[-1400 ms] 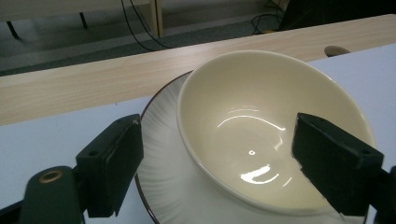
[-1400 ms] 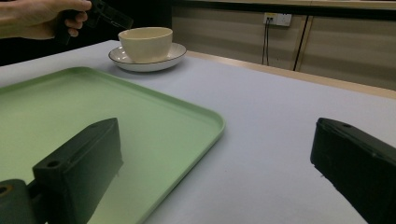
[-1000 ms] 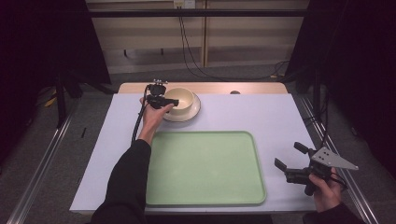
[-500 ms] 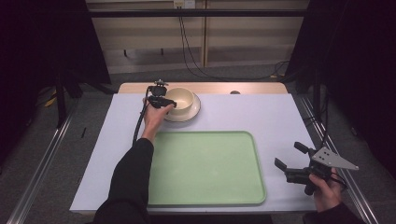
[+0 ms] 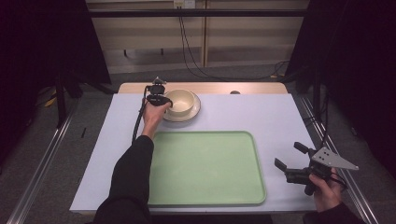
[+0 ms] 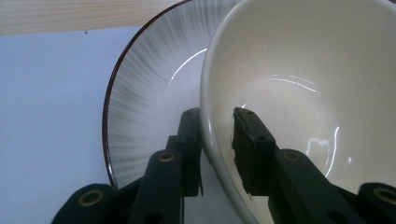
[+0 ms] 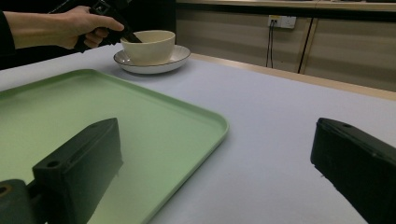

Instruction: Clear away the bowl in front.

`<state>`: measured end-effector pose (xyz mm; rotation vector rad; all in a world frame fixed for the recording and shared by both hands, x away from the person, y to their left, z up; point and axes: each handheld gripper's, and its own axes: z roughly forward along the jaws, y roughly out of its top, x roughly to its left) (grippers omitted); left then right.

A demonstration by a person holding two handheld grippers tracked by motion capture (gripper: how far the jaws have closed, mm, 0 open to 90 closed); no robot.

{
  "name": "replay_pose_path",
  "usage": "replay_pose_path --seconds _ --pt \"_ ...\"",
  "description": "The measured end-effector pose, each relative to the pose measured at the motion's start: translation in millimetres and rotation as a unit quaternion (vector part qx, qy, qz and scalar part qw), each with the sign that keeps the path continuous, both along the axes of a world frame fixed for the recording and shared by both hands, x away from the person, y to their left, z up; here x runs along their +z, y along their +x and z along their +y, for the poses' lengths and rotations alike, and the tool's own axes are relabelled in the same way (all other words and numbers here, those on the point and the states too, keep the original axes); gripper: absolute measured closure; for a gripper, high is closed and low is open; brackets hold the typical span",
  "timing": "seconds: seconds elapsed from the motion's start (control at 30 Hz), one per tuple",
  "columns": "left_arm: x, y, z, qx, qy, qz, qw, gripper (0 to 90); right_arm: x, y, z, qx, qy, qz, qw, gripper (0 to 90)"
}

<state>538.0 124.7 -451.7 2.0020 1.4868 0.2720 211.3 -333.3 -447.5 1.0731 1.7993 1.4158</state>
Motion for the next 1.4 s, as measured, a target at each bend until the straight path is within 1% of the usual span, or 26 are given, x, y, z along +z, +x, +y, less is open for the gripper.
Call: replay_pose_path --seconds 0.03,0.13,0.17,0.2,0.27,0.33,0.37,0.4,0.43,0.5,0.57,0.63,0.7,0.73,0.77,0.8,0.83,0.9,1.03,1.07,1.1,1.17,1.2,1.3,1.33,1.4 --pt "-1.4 1.5 2.4 0.002 -0.015 0.005 0.9999 72.7 0.1 -0.2 0.1 -0.001 0.001 0.001 1.0000 1.0" --pt "-0.7 1.9 2.4 0.004 -0.012 0.003 0.9999 75.9 0.2 -0.6 0.2 -0.004 0.003 0.004 1.0000 0.8" --pt "-0.1 2.2 1.9 0.003 -0.010 0.006 0.9999 75.9 0.2 -0.6 0.2 -0.004 0.003 0.004 1.0000 0.8" --pt "1.1 1.7 1.3 0.006 -0.008 0.005 0.9999 78.3 0.1 -0.4 0.2 -0.002 0.002 0.003 1.0000 0.8" --pt "1.5 2.1 4.0 0.006 -0.019 0.011 0.9997 83.1 0.0 0.2 -0.1 -0.002 -0.001 0.000 1.0000 0.9" --pt "1.1 1.8 4.0 0.008 -0.020 0.007 0.9997 83.1 0.0 0.1 0.0 -0.002 -0.001 0.001 1.0000 0.9" --pt "0.6 1.7 4.6 0.014 -0.030 0.010 0.9994 83.1 0.0 0.0 0.0 -0.002 -0.002 0.001 1.0000 0.9" --pt "0.9 2.0 5.7 0.013 -0.029 0.012 0.9994 83.1 -0.2 -0.5 0.5 -0.001 -0.001 0.008 1.0000 1.0" --pt "1.3 1.4 4.7 0.021 -0.036 0.012 0.9990 83.2 -0.2 -0.5 1.0 -0.003 0.000 0.005 1.0000 1.0" --pt "2.2 1.3 6.4 0.017 -0.034 0.014 0.9992 83.3 -0.1 -0.4 0.3 -0.001 -0.002 0.003 1.0000 1.0" --pt "3.0 1.2 9.0 0.029 -0.053 0.015 0.9981 83.4 -0.2 -0.1 -0.2 -0.003 -0.003 0.000 1.0000 1.0" --pt "3.6 0.9 10.1 0.028 -0.052 0.014 0.9982 83.5 -0.1 -0.2 -0.2 -0.001 -0.003 0.001 1.0000 1.0" --pt "4.2 -0.1 11.8 0.035 -0.065 0.013 0.9972 82.7 -0.2 -0.2 -0.2 -0.001 -0.002 -0.002 1.0000 1.0" --pt "4.4 -1.1 12.5 0.040 -0.068 0.008 0.9969 82.7 -0.2 -0.2 -0.2 -0.001 -0.002 -0.002 1.0000 1.0" --pt "3.8 -1.1 13.8 0.043 -0.068 0.013 0.9967 82.7 0.0 -0.6 0.3 -0.002 0.000 0.000 1.0000 1.0" --pt "3.8 -1.1 13.8 0.043 -0.068 0.013 0.9967 82.6 0.0 -0.6 0.1 0.000 0.000 -0.001 1.0000 1.0" --pt "3.5 -1.4 13.9 0.048 -0.074 0.012 0.9960 82.6 0.0 -0.6 0.1 0.000 0.000 -0.001 1.0000 1.0" --pt "4.3 -1.9 13.9 0.047 -0.072 0.008 0.9963 82.5 0.1 -1.0 0.1 0.000 0.001 -0.001 1.0000 1.0" --pt "7.5 -2.2 15.2 0.044 -0.070 0.009 0.9965 82.1 0.1 -0.9 0.1 0.000 0.001 -0.001 1.0000 1.0" --pt "8.1 -2.6 15.4 0.047 -0.076 0.011 0.9960 82.1 0.1 -0.9 0.1 0.000 0.001 -0.001 1.0000 1.0" --pt "9.6 -3.3 16.2 0.046 -0.079 0.009 0.9958 82.1 0.2 -0.9 0.0 -0.001 0.002 -0.003 1.0000 0.9" --pt "10.4 -3.5 16.2 0.046 -0.079 0.009 0.9957 82.1 0.2 -1.1 0.2 -0.002 0.003 -0.001 1.0000 1.0" --pt "12.2 -4.1 16.4 0.043 -0.076 0.008 0.9961 82.3 0.5 -1.2 -0.1 -0.002 0.001 -0.002 1.0000 1.0" --pt "13.7 -4.8 16.0 0.045 -0.075 0.003 0.9962 82.3 0.7 -1.7 -0.7 -0.003 0.003 -0.006 1.0000 1.0" --pt "15.2 -5.5 15.6 0.045 -0.082 0.004 0.9956 82.2 0.8 -1.7 -0.6 -0.002 0.004 -0.009 1.0000 1.0" --pt "17.0 -6.3 16.4 0.041 -0.081 0.003 0.9959 82.2 0.8 -1.9 -0.6 -0.003 0.005 -0.009 0.9999 1.0"
